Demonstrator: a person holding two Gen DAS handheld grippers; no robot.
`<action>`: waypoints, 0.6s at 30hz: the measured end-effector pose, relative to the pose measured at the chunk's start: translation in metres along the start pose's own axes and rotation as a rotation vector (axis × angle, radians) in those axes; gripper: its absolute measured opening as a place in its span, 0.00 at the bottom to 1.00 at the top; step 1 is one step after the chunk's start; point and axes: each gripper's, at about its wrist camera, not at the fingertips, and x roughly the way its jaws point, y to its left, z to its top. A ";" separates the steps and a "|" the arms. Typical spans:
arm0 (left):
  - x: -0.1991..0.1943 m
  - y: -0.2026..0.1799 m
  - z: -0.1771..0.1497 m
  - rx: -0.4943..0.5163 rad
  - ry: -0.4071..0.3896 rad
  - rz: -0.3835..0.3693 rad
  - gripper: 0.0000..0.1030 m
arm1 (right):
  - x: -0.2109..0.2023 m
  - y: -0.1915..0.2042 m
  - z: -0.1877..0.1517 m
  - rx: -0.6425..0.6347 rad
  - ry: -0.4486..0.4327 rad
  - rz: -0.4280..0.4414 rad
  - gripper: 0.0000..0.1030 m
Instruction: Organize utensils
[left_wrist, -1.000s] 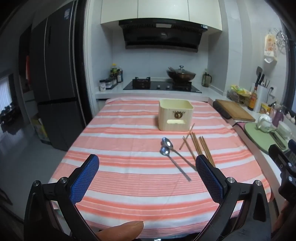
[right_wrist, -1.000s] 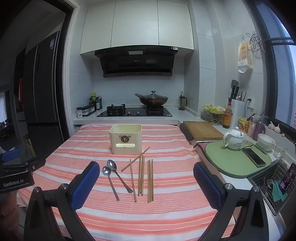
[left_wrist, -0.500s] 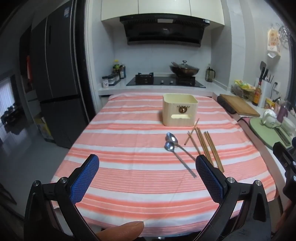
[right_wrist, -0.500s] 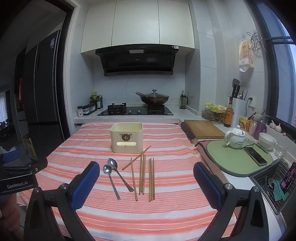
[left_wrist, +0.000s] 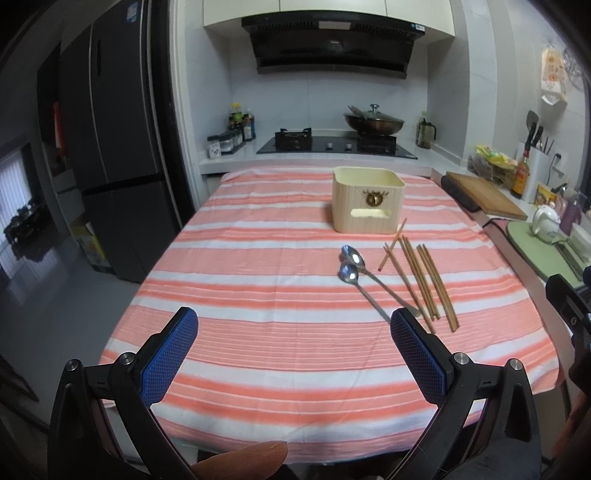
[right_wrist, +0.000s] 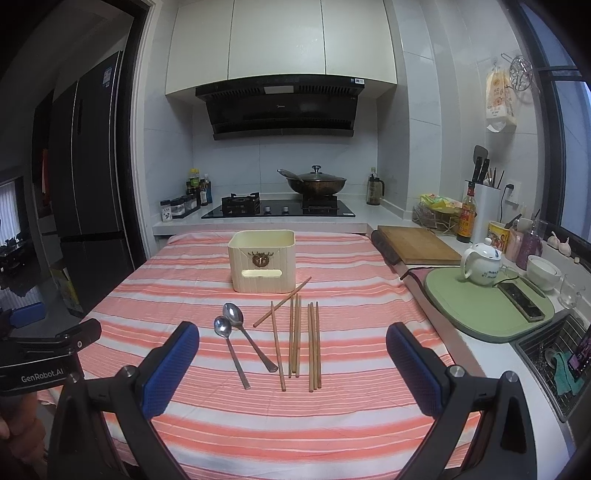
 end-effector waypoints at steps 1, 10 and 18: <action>0.000 0.002 0.000 -0.007 -0.001 0.001 1.00 | 0.001 0.002 0.000 -0.004 0.003 0.004 1.00; 0.000 0.003 0.004 -0.026 -0.008 0.007 1.00 | -0.007 0.003 0.005 -0.017 -0.033 0.012 1.00; -0.007 0.001 0.011 -0.016 -0.042 0.002 1.00 | -0.012 -0.011 0.011 0.017 -0.065 -0.023 1.00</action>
